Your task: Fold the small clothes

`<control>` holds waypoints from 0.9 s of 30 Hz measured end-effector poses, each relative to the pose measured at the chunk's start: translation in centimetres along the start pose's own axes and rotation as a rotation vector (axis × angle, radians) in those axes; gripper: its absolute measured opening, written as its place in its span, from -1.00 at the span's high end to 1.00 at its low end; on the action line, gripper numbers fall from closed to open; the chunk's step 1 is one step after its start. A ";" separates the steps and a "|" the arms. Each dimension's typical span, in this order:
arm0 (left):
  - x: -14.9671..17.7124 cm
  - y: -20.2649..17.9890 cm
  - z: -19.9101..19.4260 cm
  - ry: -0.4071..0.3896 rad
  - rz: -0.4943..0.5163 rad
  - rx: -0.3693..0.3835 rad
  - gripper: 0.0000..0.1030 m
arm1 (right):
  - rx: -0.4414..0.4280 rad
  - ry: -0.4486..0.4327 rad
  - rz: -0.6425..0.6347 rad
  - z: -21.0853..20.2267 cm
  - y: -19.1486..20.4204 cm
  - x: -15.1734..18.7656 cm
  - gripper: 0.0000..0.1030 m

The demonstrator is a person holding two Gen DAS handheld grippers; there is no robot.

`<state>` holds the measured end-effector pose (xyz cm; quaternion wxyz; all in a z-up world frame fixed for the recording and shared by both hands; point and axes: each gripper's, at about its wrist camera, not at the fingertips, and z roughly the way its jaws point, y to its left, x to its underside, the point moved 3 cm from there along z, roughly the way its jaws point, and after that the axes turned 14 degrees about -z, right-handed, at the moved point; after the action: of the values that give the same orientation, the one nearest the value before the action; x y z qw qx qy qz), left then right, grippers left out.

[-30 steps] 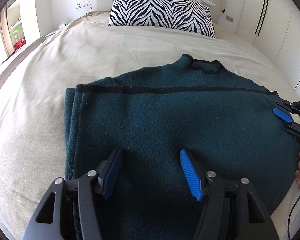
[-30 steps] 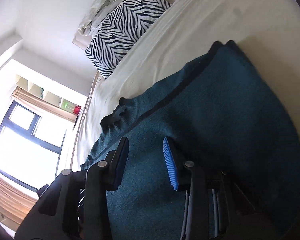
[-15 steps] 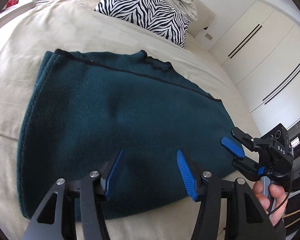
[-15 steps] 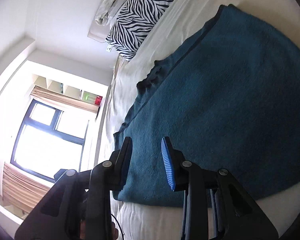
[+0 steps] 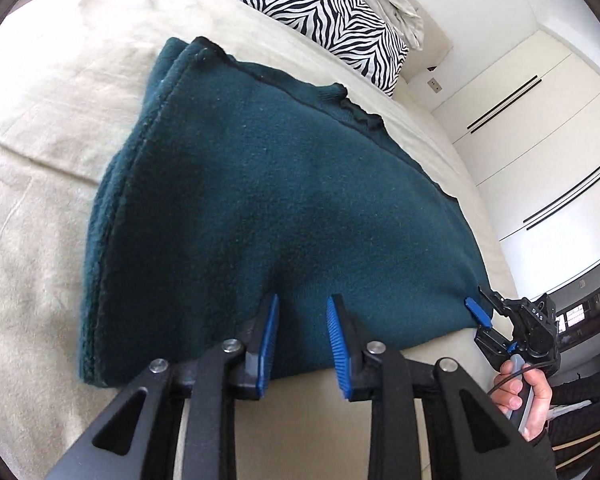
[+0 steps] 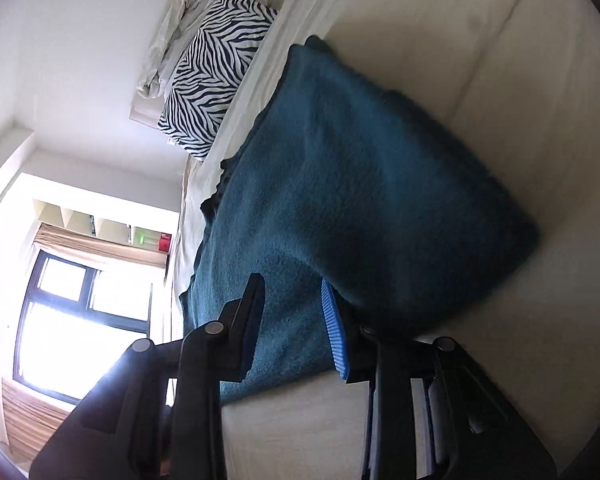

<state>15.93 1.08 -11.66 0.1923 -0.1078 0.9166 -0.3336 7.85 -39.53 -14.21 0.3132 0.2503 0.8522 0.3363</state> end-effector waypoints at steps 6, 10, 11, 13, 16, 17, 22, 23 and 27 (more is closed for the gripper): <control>-0.3 -2.0 -2.3 -0.016 0.013 0.055 0.36 | -0.043 -0.067 0.034 -2.9 1.6 -0.5 0.37; 0.4 -5.6 -0.5 0.024 0.045 0.157 0.05 | -0.224 0.064 -0.010 0.9 8.2 2.0 0.05; 0.6 -5.6 0.0 0.024 0.041 0.150 0.04 | -0.252 0.100 -0.015 2.1 9.6 3.1 -0.01; 0.7 -4.3 0.8 0.031 -0.006 0.121 0.05 | -0.279 0.187 -0.001 4.9 11.1 5.3 -0.03; 0.6 -1.3 0.5 0.031 -0.076 0.121 0.18 | -0.286 0.274 0.015 8.0 11.2 8.2 -0.03; 0.5 -0.4 0.2 0.032 -0.095 0.130 0.28 | -0.274 0.275 0.013 8.4 10.7 8.9 0.01; -0.3 3.1 -1.7 0.010 -0.159 0.170 0.32 | -0.282 0.181 0.055 6.7 7.9 7.4 0.05; -0.4 3.5 -1.9 0.011 -0.171 0.182 0.33 | -0.259 0.151 0.053 5.7 7.2 6.8 0.05; -0.4 4.1 -2.6 0.002 -0.172 0.189 0.33 | -0.207 0.019 0.130 1.9 3.5 4.0 0.03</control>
<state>14.90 5.81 -12.43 0.1715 -0.1669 0.8686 -0.4340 7.25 -33.88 -14.20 0.3071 0.2681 0.7978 0.4442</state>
